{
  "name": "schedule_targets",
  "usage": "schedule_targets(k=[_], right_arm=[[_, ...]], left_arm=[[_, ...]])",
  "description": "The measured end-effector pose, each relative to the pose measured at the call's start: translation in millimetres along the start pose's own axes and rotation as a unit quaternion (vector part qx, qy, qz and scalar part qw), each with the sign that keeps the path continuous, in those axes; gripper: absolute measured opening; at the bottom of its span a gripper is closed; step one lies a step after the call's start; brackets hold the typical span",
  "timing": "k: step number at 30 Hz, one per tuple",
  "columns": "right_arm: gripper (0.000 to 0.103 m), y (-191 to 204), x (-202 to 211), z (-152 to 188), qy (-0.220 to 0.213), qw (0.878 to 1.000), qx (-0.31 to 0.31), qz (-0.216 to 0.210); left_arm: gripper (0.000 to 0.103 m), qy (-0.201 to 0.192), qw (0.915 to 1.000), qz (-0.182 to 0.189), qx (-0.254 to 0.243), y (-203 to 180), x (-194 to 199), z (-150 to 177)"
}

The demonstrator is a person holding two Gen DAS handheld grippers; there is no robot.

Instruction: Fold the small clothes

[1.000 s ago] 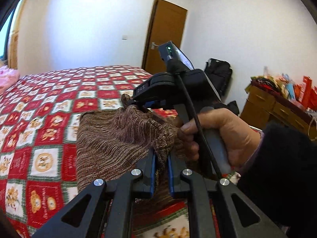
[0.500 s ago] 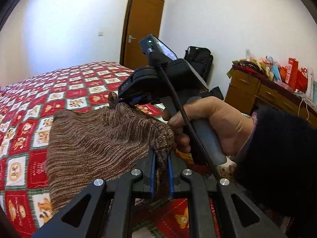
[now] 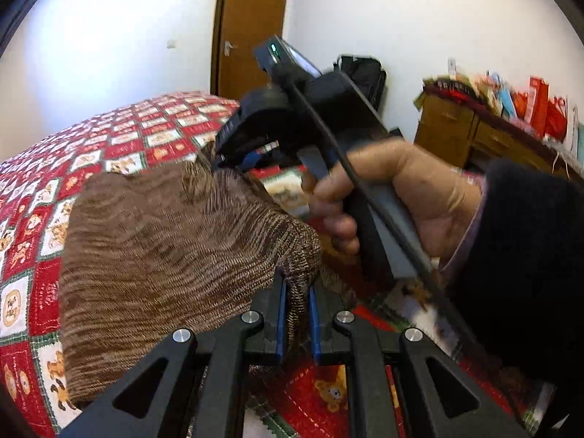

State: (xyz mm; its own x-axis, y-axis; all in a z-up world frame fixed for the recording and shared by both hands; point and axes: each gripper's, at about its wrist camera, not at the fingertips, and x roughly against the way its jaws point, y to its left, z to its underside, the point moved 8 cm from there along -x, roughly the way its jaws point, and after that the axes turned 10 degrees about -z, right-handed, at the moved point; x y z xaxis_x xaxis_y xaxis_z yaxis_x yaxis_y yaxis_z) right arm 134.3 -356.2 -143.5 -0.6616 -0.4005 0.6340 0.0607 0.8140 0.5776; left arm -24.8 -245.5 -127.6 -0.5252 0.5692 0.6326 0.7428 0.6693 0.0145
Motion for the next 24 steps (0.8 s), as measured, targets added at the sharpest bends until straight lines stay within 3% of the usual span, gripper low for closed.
schedule_targets(k=[6,10,12,14,18,22,24], right_arm=[[0.025,-18.9,7.4,1.0,-0.009,0.999,-0.034,0.02],[0.03,-19.8,53.4,2.0,-0.043,0.995,-0.01,0.092],[0.03,-5.9,70.3,12.5,-0.044,0.996,0.008,0.082],[0.031,12.8,87.0,31.9,-0.036,0.996,0.027,0.076],[0.045,40.5,106.9,78.6,-0.031,0.997,0.032,0.059],[0.047,56.7,100.2,119.4,-0.007,0.999,0.018,0.038],[0.047,59.5,91.1,133.0,0.008,0.998,0.027,0.061]], left_arm=[[0.011,-0.001,0.9993,-0.013,-0.035,-3.0,13.7,11.1],[0.012,0.003,0.9996,0.021,-0.017,3.1,35.1,13.5],[0.013,0.006,0.9993,0.037,-0.005,7.4,48.0,17.1],[0.013,0.002,0.9993,0.036,0.009,14.5,57.1,19.5],[0.013,0.003,0.9978,0.026,0.061,44.0,71.3,28.2],[0.013,-0.002,0.9942,-0.017,0.106,82.4,79.2,29.5],[0.013,-0.001,0.9901,-0.039,0.135,105.1,78.1,25.7]])
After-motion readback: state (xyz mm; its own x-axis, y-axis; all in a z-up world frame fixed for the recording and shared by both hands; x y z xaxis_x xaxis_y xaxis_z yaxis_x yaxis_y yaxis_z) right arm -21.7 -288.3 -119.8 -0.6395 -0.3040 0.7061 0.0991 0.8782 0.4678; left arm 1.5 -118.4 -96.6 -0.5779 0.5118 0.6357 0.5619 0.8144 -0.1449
